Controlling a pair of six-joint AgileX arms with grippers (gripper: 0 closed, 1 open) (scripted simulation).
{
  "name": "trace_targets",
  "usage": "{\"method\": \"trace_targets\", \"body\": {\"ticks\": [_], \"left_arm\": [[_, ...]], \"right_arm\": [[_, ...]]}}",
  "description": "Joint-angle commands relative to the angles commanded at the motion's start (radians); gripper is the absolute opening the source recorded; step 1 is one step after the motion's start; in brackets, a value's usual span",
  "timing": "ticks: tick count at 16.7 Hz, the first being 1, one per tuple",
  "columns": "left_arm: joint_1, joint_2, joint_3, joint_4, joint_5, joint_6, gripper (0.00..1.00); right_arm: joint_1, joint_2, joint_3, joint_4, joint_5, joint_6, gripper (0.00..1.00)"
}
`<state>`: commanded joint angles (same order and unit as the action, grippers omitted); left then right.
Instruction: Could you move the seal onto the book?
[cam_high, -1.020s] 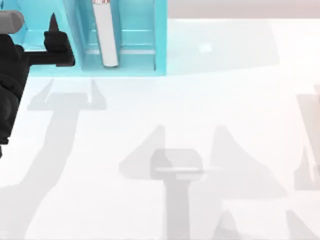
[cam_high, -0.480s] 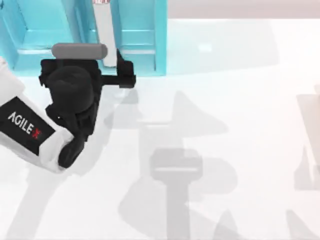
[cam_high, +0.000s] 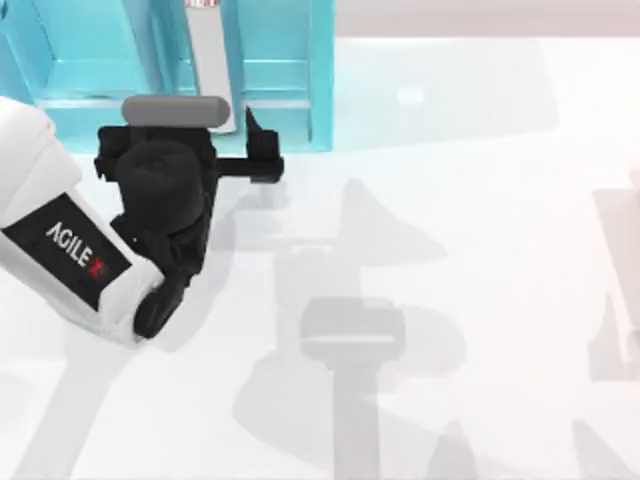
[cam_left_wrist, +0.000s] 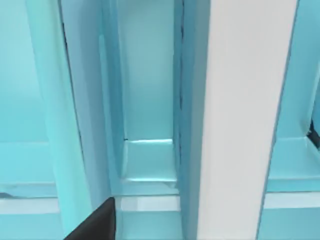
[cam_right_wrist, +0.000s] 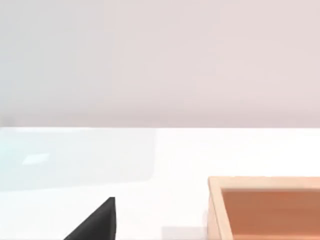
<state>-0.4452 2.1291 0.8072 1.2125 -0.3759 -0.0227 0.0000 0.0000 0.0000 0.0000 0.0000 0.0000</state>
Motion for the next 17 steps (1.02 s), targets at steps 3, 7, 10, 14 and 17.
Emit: {"method": "trace_targets", "body": {"ticks": [3, 7, 10, 14, 17], "left_arm": [[0.006, 0.022, 0.039, -0.015, 0.008, 0.0, 1.0], [0.032, 0.114, 0.205, -0.086, 0.037, 0.003, 1.0], [0.057, 0.19, 0.35, -0.153, 0.062, 0.006, 1.0], [0.078, 0.243, 0.455, -0.206, 0.084, 0.007, 1.0], [0.078, 0.244, 0.456, -0.207, 0.084, 0.007, 1.0]], "right_arm": [[0.0, 0.0, 0.0, 0.0, 0.0, 0.0, 1.0], [0.0, 0.0, 0.0, 0.0, 0.0, 0.0, 1.0], [0.0, 0.0, 0.0, 0.0, 0.0, 0.0, 1.0], [0.0, 0.0, 0.0, 0.0, 0.0, 0.0, 1.0], [0.0, 0.0, 0.0, 0.0, 0.0, 0.0, 1.0]]}}
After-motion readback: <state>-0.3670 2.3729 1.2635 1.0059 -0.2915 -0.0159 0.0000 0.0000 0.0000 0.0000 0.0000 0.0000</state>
